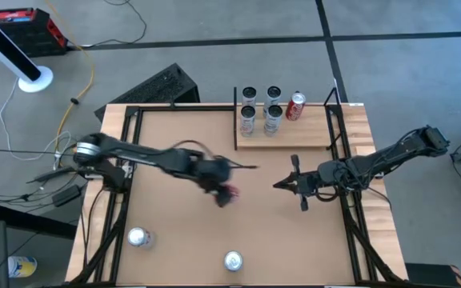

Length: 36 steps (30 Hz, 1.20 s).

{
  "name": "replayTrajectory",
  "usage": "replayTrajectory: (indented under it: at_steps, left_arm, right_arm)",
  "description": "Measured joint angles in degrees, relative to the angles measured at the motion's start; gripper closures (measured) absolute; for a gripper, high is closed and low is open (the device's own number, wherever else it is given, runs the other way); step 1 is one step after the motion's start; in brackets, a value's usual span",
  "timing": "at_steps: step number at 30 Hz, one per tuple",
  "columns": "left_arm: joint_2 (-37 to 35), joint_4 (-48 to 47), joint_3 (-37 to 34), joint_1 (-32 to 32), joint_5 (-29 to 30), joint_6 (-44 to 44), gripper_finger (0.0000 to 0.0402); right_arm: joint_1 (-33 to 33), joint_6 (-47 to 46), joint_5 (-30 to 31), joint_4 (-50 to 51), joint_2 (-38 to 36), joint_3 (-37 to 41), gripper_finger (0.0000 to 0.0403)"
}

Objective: Place canned beverage on shelf
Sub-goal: Put the red soda can on the shelf align with the other red soda can

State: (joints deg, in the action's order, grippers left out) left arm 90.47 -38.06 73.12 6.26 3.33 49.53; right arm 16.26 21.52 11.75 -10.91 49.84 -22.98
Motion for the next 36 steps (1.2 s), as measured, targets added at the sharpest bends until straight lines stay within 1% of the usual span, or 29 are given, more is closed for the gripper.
replayTrajectory:
  at_steps: [3,6,10,14,15,17,20,22,24,26,32,36]
  left_arm:
    - [11.29,-2.40,14.60,-0.23,-0.73,-11.74,0.0121]
    - [21.51,-6.05,28.89,-0.79,-2.87,-23.06,0.0121]
    - [33.30,-14.87,46.42,-1.91,-4.55,-30.22,0.0121]
    - [42.46,-26.54,61.22,-3.28,-3.61,-32.82,0.0121]
    - [44.00,-27.03,62.13,-3.60,-3.70,-32.90,0.0121]
    - [44.15,-23.72,58.80,-4.37,-5.77,-32.84,0.0121]
    - [44.77,-24.80,57.04,-5.38,-8.88,-32.49,0.0121]
    - [44.77,-26.31,56.77,-5.68,-8.65,-32.38,0.0121]
    - [44.77,-25.95,56.30,-5.70,-6.98,-32.38,0.0120]
    - [44.77,-25.05,56.26,-5.74,-5.22,-32.41,0.0109]
    - [44.73,-24.84,56.26,-5.83,-5.62,-32.41,0.0054]
    - [44.70,-24.00,56.59,-5.94,-5.67,-32.09,0.0043]
  right_arm:
    - [-0.01,0.08,0.11,-0.15,-0.10,0.00,0.0380]
    - [-0.01,0.85,0.11,0.60,-1.08,0.00,0.0380]
    - [0.56,0.90,0.17,4.26,-3.85,0.00,0.0380]
    - [1.04,0.59,0.17,7.72,-7.37,0.00,0.0380]
    - [1.04,0.57,0.17,8.18,-8.09,0.00,0.0380]
    - [1.02,0.35,0.17,9.31,-9.23,0.00,0.0380]
    - [0.95,0.26,0.22,11.10,-10.31,0.12,0.0380]
    - [0.98,0.32,0.19,11.97,-10.78,0.11,0.0380]
    - [0.98,0.42,0.20,11.99,-10.80,0.09,0.0380]
    - [0.98,0.46,0.20,11.94,-10.86,0.09,0.0380]
    - [0.98,1.20,0.22,11.83,-10.91,0.09,0.0380]
    - [0.95,1.33,0.20,11.86,-10.91,0.09,0.0380]
